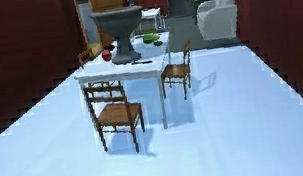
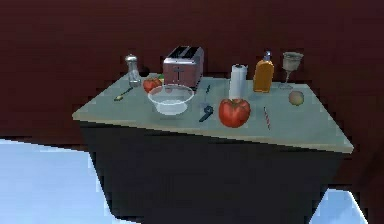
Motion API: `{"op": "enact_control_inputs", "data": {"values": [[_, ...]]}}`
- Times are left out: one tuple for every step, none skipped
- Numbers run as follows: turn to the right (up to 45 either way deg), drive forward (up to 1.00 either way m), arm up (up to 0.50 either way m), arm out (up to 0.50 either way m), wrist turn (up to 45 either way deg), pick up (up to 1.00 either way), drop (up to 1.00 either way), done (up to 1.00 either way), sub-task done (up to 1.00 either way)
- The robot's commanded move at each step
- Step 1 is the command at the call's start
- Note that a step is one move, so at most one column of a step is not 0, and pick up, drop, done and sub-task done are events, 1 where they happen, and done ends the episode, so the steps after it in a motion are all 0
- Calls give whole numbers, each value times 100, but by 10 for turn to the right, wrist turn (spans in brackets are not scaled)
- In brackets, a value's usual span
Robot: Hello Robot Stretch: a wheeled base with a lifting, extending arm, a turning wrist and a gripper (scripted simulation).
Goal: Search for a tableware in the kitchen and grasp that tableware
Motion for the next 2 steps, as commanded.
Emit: {"op": "enact_control_inputs", "data": {"values": [[0,0,50,0,0,0,0,0,0],[0,0,38,0,0,0,0,0,0]]}}
